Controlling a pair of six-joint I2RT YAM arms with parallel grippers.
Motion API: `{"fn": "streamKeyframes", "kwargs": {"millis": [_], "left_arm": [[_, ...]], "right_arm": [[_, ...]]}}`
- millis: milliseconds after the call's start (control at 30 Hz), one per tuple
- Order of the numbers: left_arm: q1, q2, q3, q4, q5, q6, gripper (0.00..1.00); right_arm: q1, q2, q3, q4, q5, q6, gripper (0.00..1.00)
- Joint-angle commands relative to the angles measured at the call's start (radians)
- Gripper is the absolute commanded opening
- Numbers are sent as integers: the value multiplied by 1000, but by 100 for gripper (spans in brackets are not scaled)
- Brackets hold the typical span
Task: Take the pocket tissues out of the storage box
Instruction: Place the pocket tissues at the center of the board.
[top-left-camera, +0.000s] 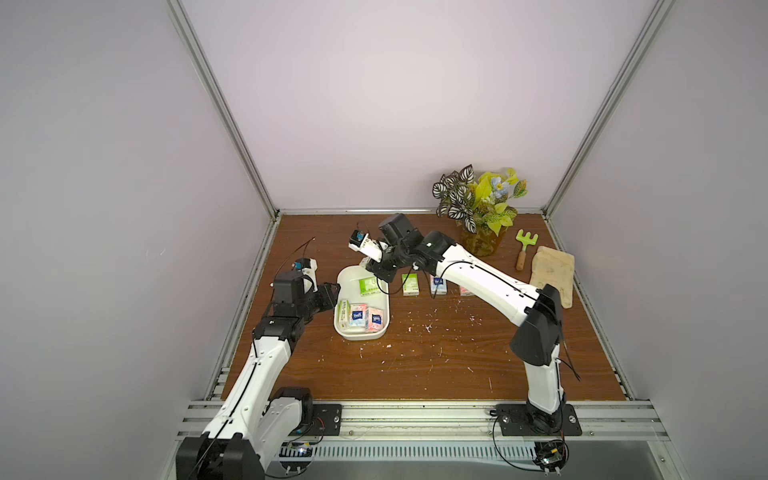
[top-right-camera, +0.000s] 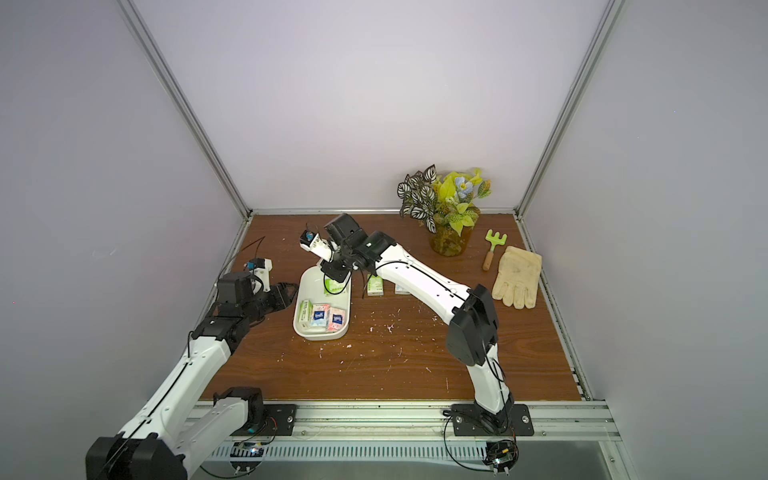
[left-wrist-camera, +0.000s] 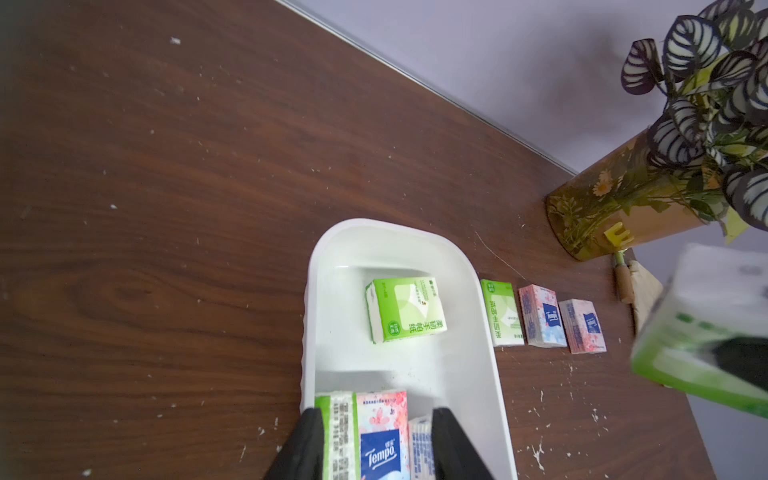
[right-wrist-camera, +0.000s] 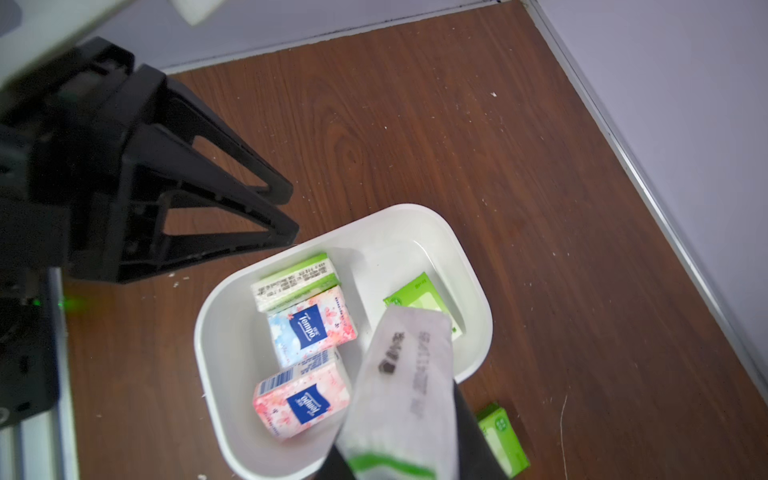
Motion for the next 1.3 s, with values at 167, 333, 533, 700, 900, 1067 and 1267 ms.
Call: {"fn": "streamKeyframes", "kwargs": {"millis": [167, 333, 533, 700, 900, 1067, 1267], "left_arm": [[8, -53, 110, -91, -46, 67, 61], [9, -78, 144, -81, -49, 73, 72], [9, -107, 147, -49, -34, 63, 85], [9, -124, 125, -25, 25, 33, 99], [9, -120, 86, 10, 168, -11, 99], [8, -100, 72, 25, 273, -8, 99], [9, -75, 39, 32, 445, -18, 99]], "right_arm": [[-131, -338, -454, 281, -183, 467, 23], [-225, -504, -800, 551, -308, 692, 22], [-247, -547, -1005, 703, -359, 836, 22], [-247, -514, -1127, 816, -370, 953, 22], [-237, -429, -1194, 936, -370, 1030, 22], [-221, -340, -1193, 1002, -361, 1079, 22], [-196, -255, -1193, 1087, -362, 1132, 22]]}}
